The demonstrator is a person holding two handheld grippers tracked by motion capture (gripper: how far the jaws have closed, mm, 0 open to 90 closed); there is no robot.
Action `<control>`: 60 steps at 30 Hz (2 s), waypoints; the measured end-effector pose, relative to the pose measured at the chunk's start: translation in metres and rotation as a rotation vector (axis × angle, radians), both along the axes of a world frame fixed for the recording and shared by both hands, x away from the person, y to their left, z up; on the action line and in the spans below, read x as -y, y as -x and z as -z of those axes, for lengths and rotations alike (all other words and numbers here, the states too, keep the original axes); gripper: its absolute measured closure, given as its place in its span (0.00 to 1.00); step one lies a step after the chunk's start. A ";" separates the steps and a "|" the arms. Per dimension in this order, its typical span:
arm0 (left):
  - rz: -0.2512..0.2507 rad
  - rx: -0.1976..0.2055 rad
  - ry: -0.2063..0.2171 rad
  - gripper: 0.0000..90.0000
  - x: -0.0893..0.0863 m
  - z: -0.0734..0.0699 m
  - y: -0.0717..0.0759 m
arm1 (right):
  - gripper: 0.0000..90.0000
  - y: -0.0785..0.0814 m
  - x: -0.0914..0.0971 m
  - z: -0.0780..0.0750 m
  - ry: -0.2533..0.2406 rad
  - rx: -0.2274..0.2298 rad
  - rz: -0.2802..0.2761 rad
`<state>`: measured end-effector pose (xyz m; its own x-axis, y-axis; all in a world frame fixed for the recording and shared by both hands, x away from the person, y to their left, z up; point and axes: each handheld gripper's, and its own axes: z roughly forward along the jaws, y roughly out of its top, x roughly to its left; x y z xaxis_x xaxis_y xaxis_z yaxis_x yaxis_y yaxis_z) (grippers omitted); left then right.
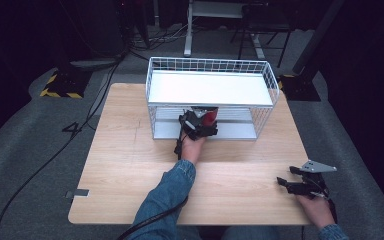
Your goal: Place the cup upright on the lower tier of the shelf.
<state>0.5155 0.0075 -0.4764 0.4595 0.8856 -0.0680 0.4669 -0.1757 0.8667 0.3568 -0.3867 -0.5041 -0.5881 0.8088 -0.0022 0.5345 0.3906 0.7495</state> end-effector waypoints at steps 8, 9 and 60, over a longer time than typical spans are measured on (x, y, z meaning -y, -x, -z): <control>0.035 0.031 -0.001 0.02 -0.005 -0.007 0.021 | 0.27 0.000 0.000 0.000 0.003 -0.003 0.001; 0.039 0.028 0.006 0.02 -0.006 -0.008 0.024 | 0.26 0.000 -0.001 0.000 0.004 -0.003 0.002; 0.179 -0.035 0.034 0.07 -0.161 -0.053 0.186 | 0.21 -0.015 -0.012 0.000 0.007 -0.011 0.012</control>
